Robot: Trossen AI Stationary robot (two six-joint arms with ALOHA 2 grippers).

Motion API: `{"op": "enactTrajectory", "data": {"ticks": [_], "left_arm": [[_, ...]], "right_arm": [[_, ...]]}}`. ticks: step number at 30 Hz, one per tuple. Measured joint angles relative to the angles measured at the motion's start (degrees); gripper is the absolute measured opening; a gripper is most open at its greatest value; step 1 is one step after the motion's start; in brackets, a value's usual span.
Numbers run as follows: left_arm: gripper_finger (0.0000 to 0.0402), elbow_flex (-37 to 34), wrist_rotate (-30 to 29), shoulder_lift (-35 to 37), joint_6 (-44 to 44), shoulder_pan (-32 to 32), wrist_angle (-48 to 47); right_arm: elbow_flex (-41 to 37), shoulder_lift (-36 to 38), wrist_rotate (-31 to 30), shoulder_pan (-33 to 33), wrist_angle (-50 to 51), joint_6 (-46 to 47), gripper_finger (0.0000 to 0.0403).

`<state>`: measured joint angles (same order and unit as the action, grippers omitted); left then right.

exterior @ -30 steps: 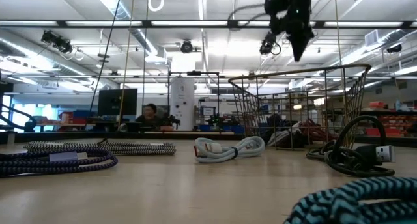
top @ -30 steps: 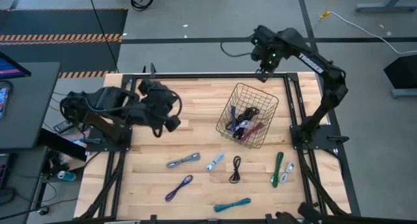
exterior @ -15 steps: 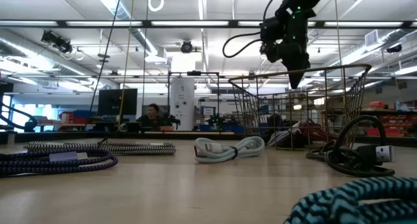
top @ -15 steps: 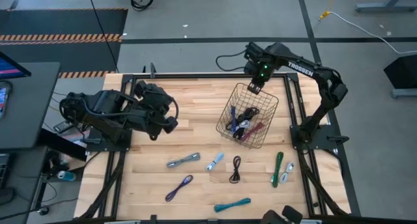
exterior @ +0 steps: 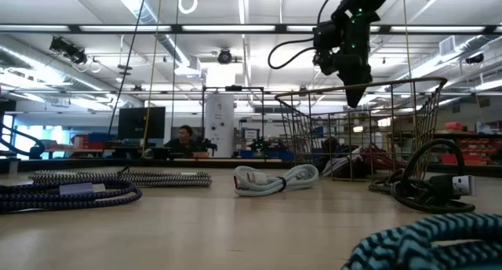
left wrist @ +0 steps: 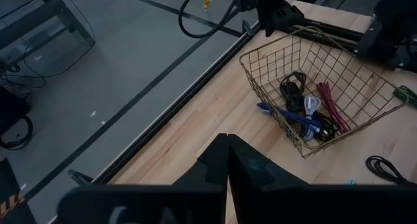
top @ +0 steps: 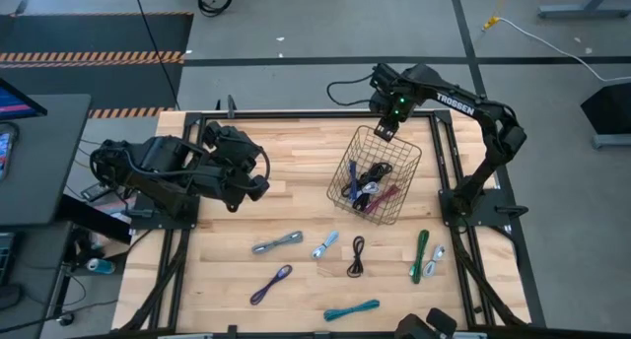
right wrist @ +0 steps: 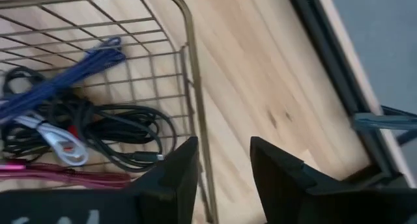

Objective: Pick and place USB-C Cables
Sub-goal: Move the gold wire basket to the center of the table

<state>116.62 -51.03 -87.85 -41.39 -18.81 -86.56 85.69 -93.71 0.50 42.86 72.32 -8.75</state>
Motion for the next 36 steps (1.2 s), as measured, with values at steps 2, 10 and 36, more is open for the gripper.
{"op": "enactTrajectory", "data": {"ticks": [2,10,36], "left_arm": [[0.0011,0.00,0.00,0.00,0.00,0.00,0.00],[0.0011,0.00,0.00,0.00,-0.01,0.00,0.05],[0.0011,0.00,0.00,-0.02,0.41,-0.02,0.20]], "right_arm": [[-0.15,0.02,1.84,0.27,-0.19,0.00,0.0146],[-6.25,0.07,3.46,0.47,-2.58,0.20,0.0146],[-14.79,0.31,3.90,0.78,-12.26,11.04,0.0013]]}}
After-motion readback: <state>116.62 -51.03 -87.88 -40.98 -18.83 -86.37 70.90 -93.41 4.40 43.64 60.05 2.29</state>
